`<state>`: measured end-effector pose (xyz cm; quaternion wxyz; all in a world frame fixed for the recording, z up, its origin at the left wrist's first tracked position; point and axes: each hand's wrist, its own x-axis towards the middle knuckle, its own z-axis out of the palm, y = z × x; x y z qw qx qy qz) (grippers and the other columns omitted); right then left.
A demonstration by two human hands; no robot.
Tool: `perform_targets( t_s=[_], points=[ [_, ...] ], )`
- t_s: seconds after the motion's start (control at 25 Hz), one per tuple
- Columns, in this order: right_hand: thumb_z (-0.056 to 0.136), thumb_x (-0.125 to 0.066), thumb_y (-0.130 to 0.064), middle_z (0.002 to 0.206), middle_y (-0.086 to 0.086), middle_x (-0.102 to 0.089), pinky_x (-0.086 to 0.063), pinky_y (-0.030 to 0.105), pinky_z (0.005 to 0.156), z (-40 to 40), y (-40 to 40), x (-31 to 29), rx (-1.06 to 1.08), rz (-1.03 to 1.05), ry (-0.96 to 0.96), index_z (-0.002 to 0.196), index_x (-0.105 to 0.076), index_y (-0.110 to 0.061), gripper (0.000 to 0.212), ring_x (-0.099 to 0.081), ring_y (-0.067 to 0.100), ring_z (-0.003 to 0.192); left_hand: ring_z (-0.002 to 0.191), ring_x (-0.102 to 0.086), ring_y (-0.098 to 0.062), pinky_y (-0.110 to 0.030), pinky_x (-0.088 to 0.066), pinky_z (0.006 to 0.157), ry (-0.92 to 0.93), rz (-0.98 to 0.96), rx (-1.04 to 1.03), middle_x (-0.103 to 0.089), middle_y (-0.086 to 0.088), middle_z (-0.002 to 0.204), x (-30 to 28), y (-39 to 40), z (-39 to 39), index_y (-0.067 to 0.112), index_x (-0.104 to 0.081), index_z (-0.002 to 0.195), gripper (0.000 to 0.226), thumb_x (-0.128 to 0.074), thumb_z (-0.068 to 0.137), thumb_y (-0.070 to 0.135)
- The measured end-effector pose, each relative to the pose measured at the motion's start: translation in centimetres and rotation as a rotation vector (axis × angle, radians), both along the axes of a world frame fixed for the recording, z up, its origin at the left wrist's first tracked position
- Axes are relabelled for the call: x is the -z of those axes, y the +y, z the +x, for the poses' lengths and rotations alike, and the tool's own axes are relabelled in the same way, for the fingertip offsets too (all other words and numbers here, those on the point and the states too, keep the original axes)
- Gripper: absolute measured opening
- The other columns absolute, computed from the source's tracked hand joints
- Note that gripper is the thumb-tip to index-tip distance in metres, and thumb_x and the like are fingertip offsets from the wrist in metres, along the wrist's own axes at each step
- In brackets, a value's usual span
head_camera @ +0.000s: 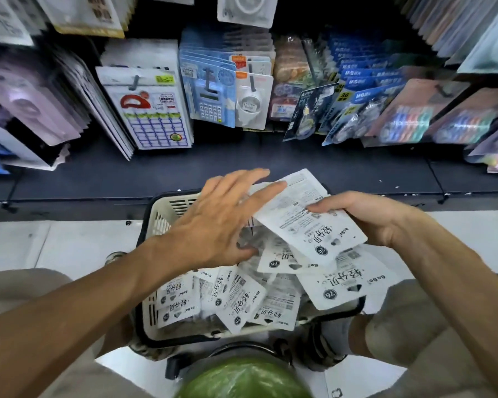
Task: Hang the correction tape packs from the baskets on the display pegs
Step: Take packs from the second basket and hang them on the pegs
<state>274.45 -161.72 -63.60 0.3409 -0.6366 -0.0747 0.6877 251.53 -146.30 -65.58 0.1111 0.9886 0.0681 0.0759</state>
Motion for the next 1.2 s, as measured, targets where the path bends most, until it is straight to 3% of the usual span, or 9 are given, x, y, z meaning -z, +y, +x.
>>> perform_targets(
  t_s=[0.12, 0.2, 0.28, 0.4, 0.48, 0.64, 0.76, 0.96, 1.2],
  points=[
    [0.08, -0.068, -0.022, 0.108, 0.015, -0.077, -0.062, 0.038, 0.065, -1.3, 0.6, -0.4, 0.072, 0.108, 0.066, 0.101, -0.081, -0.011, 0.027, -0.076, 0.029, 0.084, 0.147, -0.027, -0.029, -0.053, -0.018, 0.123, -0.033, 0.194, 0.091, -0.027, -0.012, 0.161, -0.9, -0.7, -0.6, 0.03, -0.002, 0.161, 0.121, -0.069, 0.069, 0.07],
    [0.083, -0.066, -0.023, 0.108, 0.014, -0.076, -0.061, 0.037, 0.066, -2.1, 0.9, -0.5, 0.087, 0.168, 0.103, 0.105, -0.079, -0.01, 0.029, -0.075, 0.028, 0.084, 0.138, -0.046, -0.03, -0.055, -0.034, 0.117, -0.093, 0.143, 0.123, -0.048, -0.012, 0.15, -1.3, -1.0, -1.0, 0.024, -0.021, 0.156, 0.112, -0.083, 0.069, 0.059],
    [0.08, -0.068, -0.033, 0.095, 0.012, -0.074, -0.058, 0.031, 0.056, -2.8, 1.2, -0.6, 0.06, 0.193, 0.107, 0.099, -0.079, -0.011, 0.032, -0.071, 0.025, 0.072, 0.121, -0.061, -0.025, -0.048, -0.048, 0.104, -0.266, -0.054, 0.097, -0.065, -0.006, 0.133, -2.2, -0.8, -0.9, 0.017, -0.047, 0.142, 0.087, -0.09, 0.071, 0.043],
    [0.069, -0.076, -0.037, 0.076, 0.011, -0.071, -0.054, 0.025, 0.046, -3.5, 1.7, -0.3, 0.12, 0.185, 0.161, 0.085, -0.08, -0.008, 0.033, -0.064, 0.022, 0.052, 0.109, -0.063, -0.007, -0.039, -0.049, 0.097, -0.386, -0.486, -0.079, -0.07, 0.015, 0.118, -3.8, -0.3, -0.5, 0.022, -0.069, 0.121, 0.061, -0.09, 0.067, 0.04],
    [0.061, -0.079, -0.036, 0.077, 0.011, -0.071, -0.052, 0.025, 0.046, -3.8, 2.1, -0.4, 0.159, 0.189, 0.2, 0.084, -0.08, -0.006, 0.038, -0.063, 0.022, 0.05, 0.112, -0.062, -0.007, -0.034, -0.049, 0.1, -0.354, -0.603, -0.117, -0.066, 0.022, 0.118, -4.4, 0.3, -0.6, 0.026, -0.069, 0.12, 0.063, -0.092, 0.064, 0.041],
    [0.058, -0.083, -0.027, 0.087, 0.012, -0.073, -0.053, 0.025, 0.043, -3.3, 2.4, -0.8, 0.2, 0.244, 0.304, 0.094, -0.079, -0.004, 0.043, -0.066, 0.021, 0.053, 0.122, -0.059, -0.01, -0.03, -0.046, 0.108, -0.299, -0.701, -0.136, -0.064, 0.011, 0.126, -5.1, 1.7, -0.7, 0.029, -0.065, 0.128, 0.074, -0.093, 0.061, 0.042],
    [0.051, -0.087, -0.022, 0.081, 0.011, -0.072, -0.054, 0.024, 0.046, -3.5, 2.0, -0.3, 0.173, 0.26, 0.346, 0.089, -0.078, -0.003, 0.043, -0.067, 0.019, 0.055, 0.123, -0.06, -0.009, -0.036, -0.047, 0.108, -0.207, -0.706, -0.047, -0.069, 0.012, 0.127, -4.2, 1.6, -0.7, 0.025, -0.071, 0.124, 0.059, -0.09, 0.07, 0.037],
    [0.057, -0.088, -0.021, 0.081, 0.016, -0.072, -0.054, 0.026, 0.04, -4.1, 1.4, 2.0, 0.228, 0.138, 0.339, 0.108, -0.07, 0.002, 0.059, -0.065, 0.023, 0.049, 0.121, -0.061, -0.004, -0.036, -0.049, 0.106, -0.08, -0.717, -0.005, -0.071, 0.012, 0.127, -3.7, 1.6, -1.0, 0.025, -0.073, 0.124, 0.044, -0.074, 0.082, 0.038],
    [0.069, -0.079, -0.028, 0.078, 0.019, -0.068, -0.053, 0.025, 0.039, -5.2, 1.6, 2.0, 0.211, 0.107, 0.319, 0.096, -0.07, 0.005, 0.043, -0.062, 0.024, 0.047, 0.099, -0.069, 0.006, -0.02, -0.056, 0.088, -0.292, -0.632, -0.045, -0.075, 0.027, 0.103, -3.0, -0.2, -0.8, 0.028, -0.079, 0.107, 0.026, -0.081, 0.082, 0.031]
  ],
)
